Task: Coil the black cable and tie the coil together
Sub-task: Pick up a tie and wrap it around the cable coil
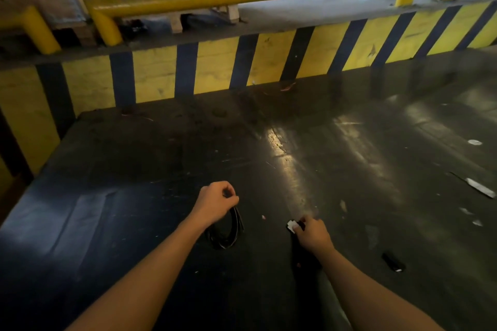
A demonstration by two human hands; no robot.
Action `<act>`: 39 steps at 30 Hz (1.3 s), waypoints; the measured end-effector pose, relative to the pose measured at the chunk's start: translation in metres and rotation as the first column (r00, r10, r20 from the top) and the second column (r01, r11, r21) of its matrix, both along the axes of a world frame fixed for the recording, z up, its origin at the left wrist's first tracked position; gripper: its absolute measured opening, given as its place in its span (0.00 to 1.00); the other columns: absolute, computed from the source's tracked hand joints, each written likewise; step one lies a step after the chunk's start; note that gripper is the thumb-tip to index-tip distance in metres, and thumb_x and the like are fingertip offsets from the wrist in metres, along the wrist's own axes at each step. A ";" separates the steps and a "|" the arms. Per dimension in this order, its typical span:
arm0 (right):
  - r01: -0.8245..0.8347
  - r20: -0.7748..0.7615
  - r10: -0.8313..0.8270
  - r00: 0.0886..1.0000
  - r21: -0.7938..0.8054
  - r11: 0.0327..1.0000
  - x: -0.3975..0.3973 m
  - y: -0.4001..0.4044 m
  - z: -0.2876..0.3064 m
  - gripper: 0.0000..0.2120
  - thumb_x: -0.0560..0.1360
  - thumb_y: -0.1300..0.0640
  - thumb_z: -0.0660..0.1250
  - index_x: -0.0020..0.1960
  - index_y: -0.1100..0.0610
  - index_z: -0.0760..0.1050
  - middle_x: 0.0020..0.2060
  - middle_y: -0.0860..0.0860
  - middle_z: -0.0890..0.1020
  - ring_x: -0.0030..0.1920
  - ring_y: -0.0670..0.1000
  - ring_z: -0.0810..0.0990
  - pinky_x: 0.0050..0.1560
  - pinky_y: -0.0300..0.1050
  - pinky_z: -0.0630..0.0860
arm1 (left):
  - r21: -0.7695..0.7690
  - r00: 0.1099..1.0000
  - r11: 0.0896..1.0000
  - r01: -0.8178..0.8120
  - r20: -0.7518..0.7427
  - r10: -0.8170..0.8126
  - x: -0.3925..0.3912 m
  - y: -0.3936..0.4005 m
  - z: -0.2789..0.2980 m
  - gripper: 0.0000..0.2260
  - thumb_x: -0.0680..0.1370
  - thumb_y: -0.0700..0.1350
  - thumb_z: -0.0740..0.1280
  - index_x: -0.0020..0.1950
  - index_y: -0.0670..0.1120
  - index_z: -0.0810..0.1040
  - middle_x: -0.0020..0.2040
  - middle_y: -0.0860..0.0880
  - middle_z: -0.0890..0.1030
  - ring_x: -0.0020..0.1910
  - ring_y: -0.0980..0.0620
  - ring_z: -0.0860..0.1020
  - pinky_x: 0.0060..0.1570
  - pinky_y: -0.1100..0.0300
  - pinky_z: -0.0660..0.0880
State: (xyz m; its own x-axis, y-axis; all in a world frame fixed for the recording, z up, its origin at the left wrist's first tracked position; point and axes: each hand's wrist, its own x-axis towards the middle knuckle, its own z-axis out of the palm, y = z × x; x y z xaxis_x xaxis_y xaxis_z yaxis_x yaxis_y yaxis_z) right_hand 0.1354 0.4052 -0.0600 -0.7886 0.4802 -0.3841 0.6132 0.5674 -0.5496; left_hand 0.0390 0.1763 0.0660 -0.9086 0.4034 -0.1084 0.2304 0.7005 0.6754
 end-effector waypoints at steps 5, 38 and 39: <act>0.018 -0.008 -0.018 1.000 -0.023 1.000 0.003 -0.007 0.008 0.11 0.75 0.49 0.64 0.41 0.56 0.73 0.45 0.56 0.77 0.46 0.55 0.78 0.45 0.47 0.73 | -0.049 0.996 0.996 0.075 0.051 -0.072 0.002 0.011 -0.013 0.05 0.73 0.45 0.70 0.42 0.55 0.77 0.41 0.53 0.79 0.39 0.58 0.78 0.34 0.66 0.73; -0.176 -0.789 0.021 0.613 -0.112 0.978 0.029 -0.040 0.214 0.05 0.70 0.57 0.73 0.44 0.50 0.79 0.37 0.46 0.82 0.37 0.39 0.78 0.39 0.32 0.74 | 0.311 0.907 0.852 0.420 -0.133 -0.399 0.038 0.038 0.101 0.09 0.74 0.42 0.68 0.41 0.58 0.80 0.33 0.51 0.78 0.33 0.55 0.76 0.42 0.52 0.75; -0.152 -0.802 0.037 0.596 -0.068 0.986 0.028 -0.041 0.217 0.04 0.70 0.56 0.72 0.43 0.49 0.79 0.38 0.47 0.82 0.38 0.40 0.78 0.39 0.31 0.74 | 0.305 0.906 0.853 0.423 -0.154 -0.395 0.037 0.039 0.105 0.09 0.74 0.42 0.68 0.41 0.57 0.80 0.33 0.51 0.77 0.33 0.55 0.76 0.42 0.51 0.76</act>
State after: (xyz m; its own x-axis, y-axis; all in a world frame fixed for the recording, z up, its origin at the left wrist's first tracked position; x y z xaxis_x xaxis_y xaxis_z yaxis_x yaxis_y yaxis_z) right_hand 0.1629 0.3646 0.1575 -0.8457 0.3821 0.3725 -0.1545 0.4930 -0.8562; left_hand 0.0759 0.2157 0.1713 -0.6535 0.7396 0.1610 0.5126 0.2759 0.8131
